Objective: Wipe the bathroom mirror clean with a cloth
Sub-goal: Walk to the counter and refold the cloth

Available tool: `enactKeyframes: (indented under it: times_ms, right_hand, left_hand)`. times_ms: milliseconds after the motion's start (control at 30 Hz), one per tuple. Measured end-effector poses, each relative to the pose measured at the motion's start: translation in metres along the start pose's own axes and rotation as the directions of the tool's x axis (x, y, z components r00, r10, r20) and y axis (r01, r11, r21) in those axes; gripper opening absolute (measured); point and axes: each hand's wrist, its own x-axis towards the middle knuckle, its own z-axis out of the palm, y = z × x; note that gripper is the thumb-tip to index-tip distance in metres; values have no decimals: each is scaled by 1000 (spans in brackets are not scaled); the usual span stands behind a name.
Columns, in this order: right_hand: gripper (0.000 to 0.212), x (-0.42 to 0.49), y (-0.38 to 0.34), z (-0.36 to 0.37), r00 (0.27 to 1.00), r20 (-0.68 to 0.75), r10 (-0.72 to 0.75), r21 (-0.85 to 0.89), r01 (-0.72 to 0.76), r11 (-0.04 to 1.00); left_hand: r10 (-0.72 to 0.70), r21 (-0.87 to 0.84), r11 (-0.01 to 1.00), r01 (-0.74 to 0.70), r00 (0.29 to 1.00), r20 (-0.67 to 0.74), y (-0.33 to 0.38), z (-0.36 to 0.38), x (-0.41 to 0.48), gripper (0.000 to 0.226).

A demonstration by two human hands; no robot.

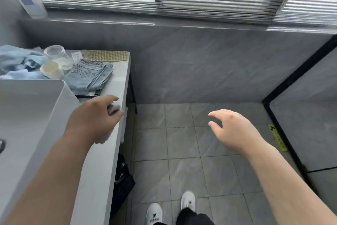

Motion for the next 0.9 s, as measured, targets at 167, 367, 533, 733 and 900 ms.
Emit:
enactKeyframes:
  times_ms: [167,367,533,733,900]
  right_hand:
    - [34,69,18,-8,1000,5,-23,-4,23,1000]
    - [35,172,46,-29,997,10,-74,2,74,997]
    - [36,254,61,-49,991,27,-129,-6,129,992]
    - [35,328,52,-60,977,43,-207,5,207,978]
    - [33,374,32,-57,962,89,-258,-9,260,965]
  left_hand:
    - [-11,24,1000,12,1000,-11,16,11,58,42]
    - [-30,104,994,27,999,23,46,32,131,39]
    - [-77,92,993,76,997,3,71,44,187,37]
    - [-154,103,983,155,988,-25,75,47,233,38]
    - [-210,118,969,215,976,-51,64,40,265,38]
